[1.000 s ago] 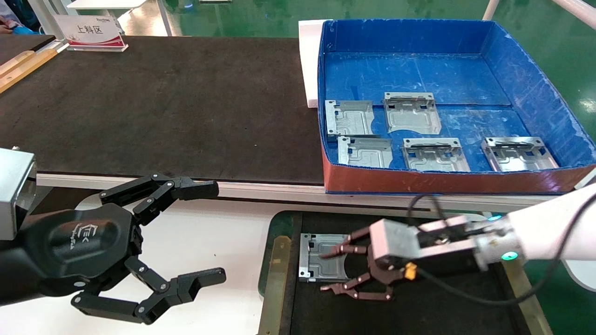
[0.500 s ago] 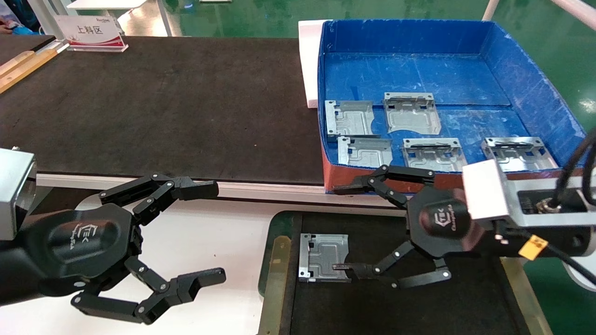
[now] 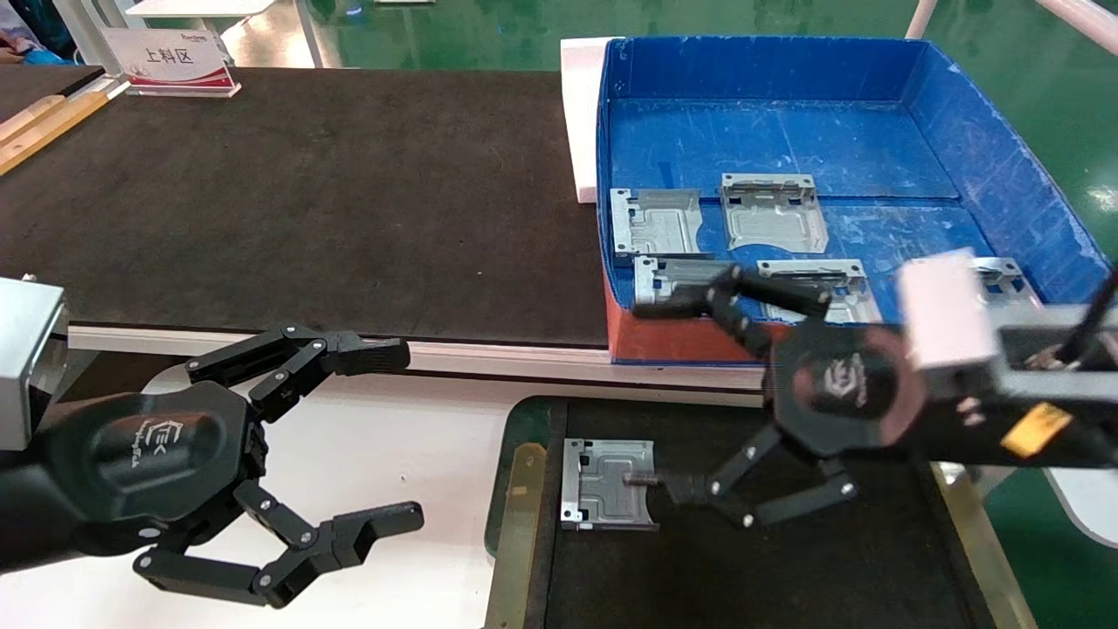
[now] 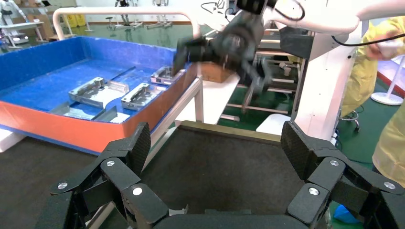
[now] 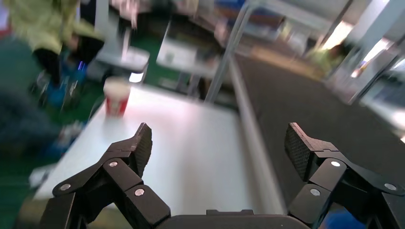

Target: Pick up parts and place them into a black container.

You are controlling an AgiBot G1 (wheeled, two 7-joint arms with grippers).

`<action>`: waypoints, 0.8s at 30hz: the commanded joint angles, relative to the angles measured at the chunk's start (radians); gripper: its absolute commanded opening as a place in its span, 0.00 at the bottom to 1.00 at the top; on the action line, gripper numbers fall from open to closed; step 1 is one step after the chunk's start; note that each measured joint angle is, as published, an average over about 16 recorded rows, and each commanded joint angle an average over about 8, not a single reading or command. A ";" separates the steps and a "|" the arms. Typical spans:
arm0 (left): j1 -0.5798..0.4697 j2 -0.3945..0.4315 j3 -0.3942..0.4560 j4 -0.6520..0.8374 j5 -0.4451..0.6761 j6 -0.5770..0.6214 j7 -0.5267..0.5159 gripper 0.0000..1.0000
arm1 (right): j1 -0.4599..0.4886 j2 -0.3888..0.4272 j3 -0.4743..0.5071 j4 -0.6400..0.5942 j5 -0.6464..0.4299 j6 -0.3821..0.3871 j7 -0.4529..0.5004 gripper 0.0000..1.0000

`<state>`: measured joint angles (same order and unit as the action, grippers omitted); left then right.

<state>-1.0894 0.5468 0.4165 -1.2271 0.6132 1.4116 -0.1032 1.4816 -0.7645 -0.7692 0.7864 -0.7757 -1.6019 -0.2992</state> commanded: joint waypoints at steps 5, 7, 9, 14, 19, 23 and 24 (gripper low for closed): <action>0.000 0.000 0.000 0.000 0.000 0.000 0.000 1.00 | -0.041 0.017 0.049 0.052 0.007 0.010 0.049 1.00; 0.000 0.000 0.000 0.000 0.000 0.000 0.000 1.00 | -0.056 0.022 0.067 0.070 0.008 0.014 0.067 1.00; 0.000 0.000 0.000 0.000 0.000 0.000 0.000 1.00 | -0.071 0.028 0.085 0.087 0.010 0.018 0.084 1.00; 0.000 0.000 0.000 0.000 0.000 0.000 0.000 1.00 | -0.108 0.041 0.129 0.133 0.014 0.028 0.129 1.00; 0.000 0.000 0.000 0.000 0.000 0.000 0.000 1.00 | -0.145 0.055 0.174 0.178 0.018 0.037 0.173 1.00; 0.000 0.000 0.000 0.000 0.000 0.000 0.000 1.00 | -0.174 0.066 0.209 0.214 0.021 0.045 0.208 1.00; 0.000 0.000 0.000 0.000 0.000 0.000 0.000 1.00 | -0.181 0.069 0.218 0.222 0.021 0.047 0.217 1.00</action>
<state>-1.0894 0.5468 0.4165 -1.2271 0.6132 1.4116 -0.1032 1.3001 -0.6956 -0.5512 1.0090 -0.7543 -1.5548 -0.0822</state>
